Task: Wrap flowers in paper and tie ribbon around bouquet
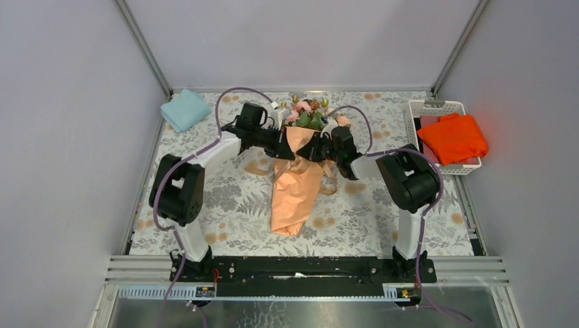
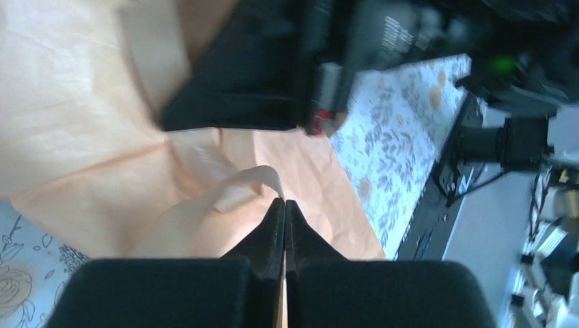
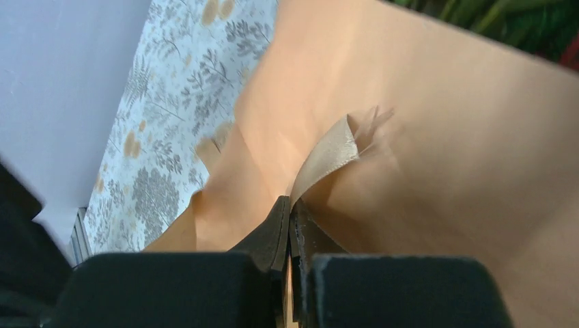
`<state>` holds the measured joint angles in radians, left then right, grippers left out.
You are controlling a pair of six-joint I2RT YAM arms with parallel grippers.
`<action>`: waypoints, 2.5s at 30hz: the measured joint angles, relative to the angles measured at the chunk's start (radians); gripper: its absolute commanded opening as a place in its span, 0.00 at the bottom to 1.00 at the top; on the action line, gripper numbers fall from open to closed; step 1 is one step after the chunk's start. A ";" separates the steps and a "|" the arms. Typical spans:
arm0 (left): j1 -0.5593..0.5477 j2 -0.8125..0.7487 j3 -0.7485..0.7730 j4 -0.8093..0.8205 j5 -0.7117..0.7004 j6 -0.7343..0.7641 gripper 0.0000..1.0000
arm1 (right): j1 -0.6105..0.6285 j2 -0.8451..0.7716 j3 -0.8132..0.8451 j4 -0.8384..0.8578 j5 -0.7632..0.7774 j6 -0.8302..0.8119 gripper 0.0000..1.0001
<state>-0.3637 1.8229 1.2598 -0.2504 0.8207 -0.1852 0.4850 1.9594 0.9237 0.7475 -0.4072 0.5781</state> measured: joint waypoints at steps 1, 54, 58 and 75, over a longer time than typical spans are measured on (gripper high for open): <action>-0.003 -0.026 0.000 -0.023 0.004 0.041 0.00 | 0.000 0.009 0.024 -0.005 -0.004 -0.004 0.00; -0.133 0.001 0.300 -0.105 -0.196 0.267 0.00 | -0.203 -0.051 0.025 -0.381 -0.432 -0.146 0.34; -0.133 -0.025 0.300 -0.103 -0.201 0.257 0.00 | -0.203 -0.051 0.013 -0.334 -0.472 -0.118 0.44; -0.113 -0.019 0.281 -0.107 -0.165 0.180 0.00 | -0.173 -0.131 -0.097 -0.148 -0.455 -0.125 0.52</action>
<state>-0.4770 1.8042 1.5406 -0.3573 0.6556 -0.0055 0.3119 1.8286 0.8265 0.5999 -0.8623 0.4534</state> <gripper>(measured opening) 0.006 0.503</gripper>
